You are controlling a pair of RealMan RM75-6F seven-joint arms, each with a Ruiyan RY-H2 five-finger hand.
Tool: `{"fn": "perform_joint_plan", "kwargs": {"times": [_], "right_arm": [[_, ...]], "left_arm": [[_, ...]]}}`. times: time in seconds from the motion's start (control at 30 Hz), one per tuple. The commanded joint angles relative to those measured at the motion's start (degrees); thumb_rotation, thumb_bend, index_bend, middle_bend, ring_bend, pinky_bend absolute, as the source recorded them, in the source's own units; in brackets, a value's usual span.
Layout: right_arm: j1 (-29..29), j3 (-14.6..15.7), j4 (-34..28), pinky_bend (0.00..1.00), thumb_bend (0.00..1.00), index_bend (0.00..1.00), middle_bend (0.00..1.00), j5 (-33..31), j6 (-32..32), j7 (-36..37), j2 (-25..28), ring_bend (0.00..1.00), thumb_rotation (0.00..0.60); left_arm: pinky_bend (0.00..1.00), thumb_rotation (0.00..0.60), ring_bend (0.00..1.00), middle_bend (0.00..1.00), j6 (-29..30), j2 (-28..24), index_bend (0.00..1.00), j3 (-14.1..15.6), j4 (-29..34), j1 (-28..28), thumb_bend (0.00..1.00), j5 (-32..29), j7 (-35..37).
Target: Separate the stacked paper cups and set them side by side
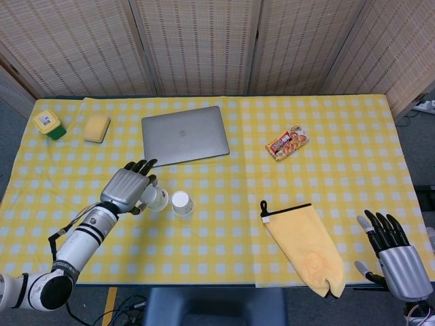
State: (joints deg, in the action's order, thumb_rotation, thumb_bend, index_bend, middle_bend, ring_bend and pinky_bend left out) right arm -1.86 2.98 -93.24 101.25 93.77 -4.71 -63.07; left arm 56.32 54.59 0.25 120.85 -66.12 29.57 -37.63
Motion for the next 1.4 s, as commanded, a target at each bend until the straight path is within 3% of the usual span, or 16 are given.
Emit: {"fn": "perform_joint_plan", "kwargs": {"times": [0.03, 0.33, 1.03, 1.2, 1.4], "right_arm": [[-0.1, 0.2, 0.1, 0.0, 0.19, 0.0, 0.0, 0.3, 0.1, -0.2, -0.1, 0.0, 0.6], [-0.3, 0.3, 0.1, 0.0, 0.2, 0.0, 0.0, 0.4, -0.1, -1.3, -0.6, 0.0, 0.6], [-0.5, -0.1, 0.2, 0.0, 0.2, 0.0, 0.0, -0.3, 0.2, -1.5, -0.7, 0.0, 0.6], [-0.6, -0.1, 0.1, 0.0, 0.19, 0.0, 0.0, -0.3, 0.4, -1.5, -0.8, 0.0, 0.6], [-0.8, -0.1, 0.3, 0.0, 0.2, 0.0, 0.0, 0.1, 0.8, -1.2, -0.7, 0.0, 0.6]], "left_arm": [[0.16, 0.6, 0.0, 0.0, -2.0, 1.7, 0.34, 1.7, -3.8, 3.2, 0.33, 3.9, 3.2], [0.16, 0.6, 0.0, 0.0, -5.3, 5.0, 0.34, 1.7, -11.3, 7.4, 0.33, 10.8, 9.1], [0.16, 0.6, 0.0, 0.0, -12.8, 12.0, 0.33, 0.2, -23.3, 10.0, 0.33, 17.1, 16.4], [0.16, 0.6, 0.0, 0.0, -13.3, 11.8, 0.22, -0.1, -23.3, 10.4, 0.33, 18.2, 17.2], [0.16, 0.6, 0.0, 0.0, -12.0, 8.9, 0.06, -0.7, -18.8, 10.7, 0.33, 18.6, 17.0]]}}
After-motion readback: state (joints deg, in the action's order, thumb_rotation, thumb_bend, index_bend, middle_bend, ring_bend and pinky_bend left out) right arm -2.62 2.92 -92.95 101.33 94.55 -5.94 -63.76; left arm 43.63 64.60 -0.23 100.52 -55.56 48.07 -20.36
